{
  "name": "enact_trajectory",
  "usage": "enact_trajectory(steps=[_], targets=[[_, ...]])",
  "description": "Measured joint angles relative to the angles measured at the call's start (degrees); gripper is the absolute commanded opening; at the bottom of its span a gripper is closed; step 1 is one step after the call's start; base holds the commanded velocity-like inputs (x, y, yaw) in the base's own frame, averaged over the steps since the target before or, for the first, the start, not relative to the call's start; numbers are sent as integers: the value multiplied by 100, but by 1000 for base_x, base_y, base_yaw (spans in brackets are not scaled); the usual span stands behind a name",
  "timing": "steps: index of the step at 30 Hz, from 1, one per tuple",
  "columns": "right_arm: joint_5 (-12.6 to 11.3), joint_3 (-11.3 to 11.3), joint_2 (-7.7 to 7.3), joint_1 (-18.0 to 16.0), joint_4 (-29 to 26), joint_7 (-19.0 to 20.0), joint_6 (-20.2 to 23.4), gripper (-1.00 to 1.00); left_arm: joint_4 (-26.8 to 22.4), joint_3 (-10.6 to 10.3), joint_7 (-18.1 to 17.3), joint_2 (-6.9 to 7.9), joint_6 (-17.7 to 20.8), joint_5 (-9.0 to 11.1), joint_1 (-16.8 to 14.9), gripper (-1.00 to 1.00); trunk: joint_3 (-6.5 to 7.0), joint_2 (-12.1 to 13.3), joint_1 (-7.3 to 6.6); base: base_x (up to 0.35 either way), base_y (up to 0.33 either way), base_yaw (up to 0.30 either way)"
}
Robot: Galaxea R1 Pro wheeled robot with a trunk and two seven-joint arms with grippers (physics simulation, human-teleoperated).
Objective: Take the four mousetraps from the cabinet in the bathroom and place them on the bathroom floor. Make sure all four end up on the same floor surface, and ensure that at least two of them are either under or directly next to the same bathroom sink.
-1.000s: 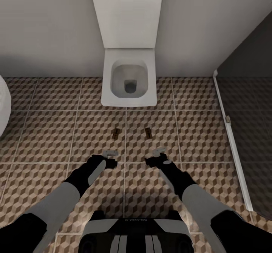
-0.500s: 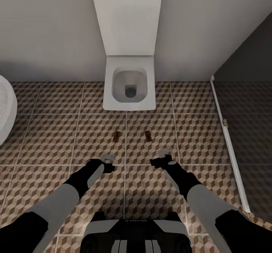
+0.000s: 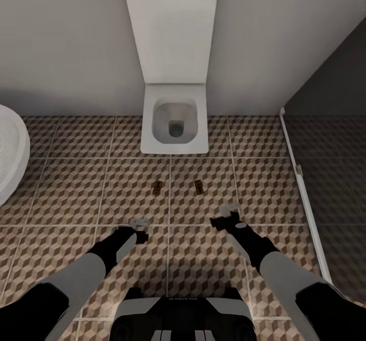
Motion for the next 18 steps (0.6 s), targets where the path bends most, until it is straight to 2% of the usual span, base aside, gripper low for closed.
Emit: enact_trajectory(steps=[6, 13, 18], targets=[[6, 17, -79, -1, 301, 221, -215, 100, 198, -169, -1, -2, -105, 3, 10, 100, 162, 241, -132, 0, 0, 0], [6, 1, -141, 0, 705, 294, -605, 100, 367, -205, -2, -62, -192, 6, 21, 100, 352, 521, -286, 0, 0, 0], [5, 0, -157, 1, 986, 306, -837, 100, 561, -210, -14, -127, -400, 8, 22, 100, 484, 722, -396, 0, 0, 0]])
